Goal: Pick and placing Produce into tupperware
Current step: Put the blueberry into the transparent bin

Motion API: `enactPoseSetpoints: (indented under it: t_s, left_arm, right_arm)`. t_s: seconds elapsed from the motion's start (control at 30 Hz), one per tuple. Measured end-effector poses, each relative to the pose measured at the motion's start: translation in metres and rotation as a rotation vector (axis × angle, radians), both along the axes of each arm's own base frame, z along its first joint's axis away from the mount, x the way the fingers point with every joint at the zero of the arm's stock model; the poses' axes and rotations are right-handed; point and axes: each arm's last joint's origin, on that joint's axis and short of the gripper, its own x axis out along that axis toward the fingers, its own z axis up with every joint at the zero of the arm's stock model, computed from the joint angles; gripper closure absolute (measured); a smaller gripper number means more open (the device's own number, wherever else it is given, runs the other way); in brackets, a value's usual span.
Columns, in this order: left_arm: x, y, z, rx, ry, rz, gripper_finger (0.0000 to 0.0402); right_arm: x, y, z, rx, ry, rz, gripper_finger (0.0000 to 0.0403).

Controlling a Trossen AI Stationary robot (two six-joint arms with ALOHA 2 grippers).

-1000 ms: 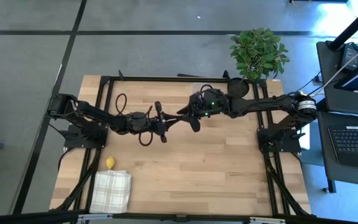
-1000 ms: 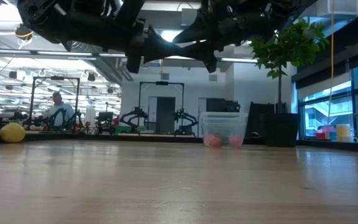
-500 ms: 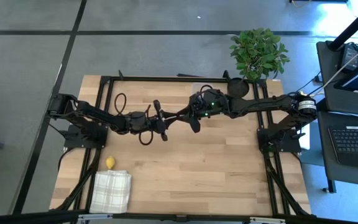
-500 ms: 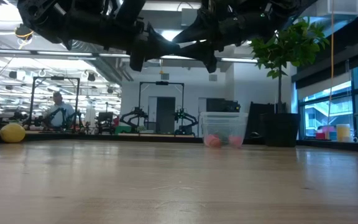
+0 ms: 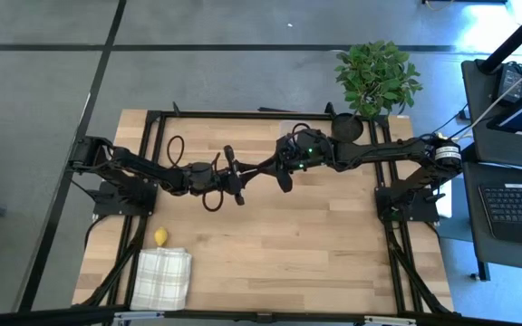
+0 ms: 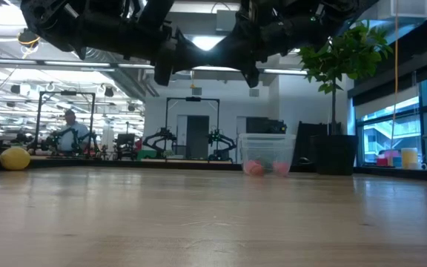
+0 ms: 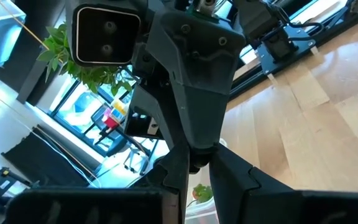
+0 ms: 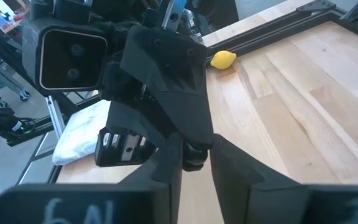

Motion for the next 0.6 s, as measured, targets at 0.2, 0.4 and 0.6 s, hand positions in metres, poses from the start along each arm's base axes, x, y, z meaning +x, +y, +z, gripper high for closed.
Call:
enactPoseSetpoints:
  t_s: [0.2, 0.4, 0.6]
  left_arm:
    - [0.0000, 0.0002, -0.0002, 0.001, 0.002, 0.002, 0.0354]
    - [-0.0001, 0.0001, -0.0001, -0.001, 0.001, 0.001, 0.0353]
    - [0.0000, 0.0001, -0.0003, -0.005, 0.002, -0.001, 0.0339]
  right_arm:
    - [-0.0001, 0.0000, -0.0004, -0.003, 0.002, 0.000, 0.0342]
    - [-0.0002, 0.0000, -0.0005, -0.005, 0.003, 0.001, 0.0340]
    - [-0.0002, 0.0000, -0.0005, -0.009, 0.003, 0.002, 0.0342]
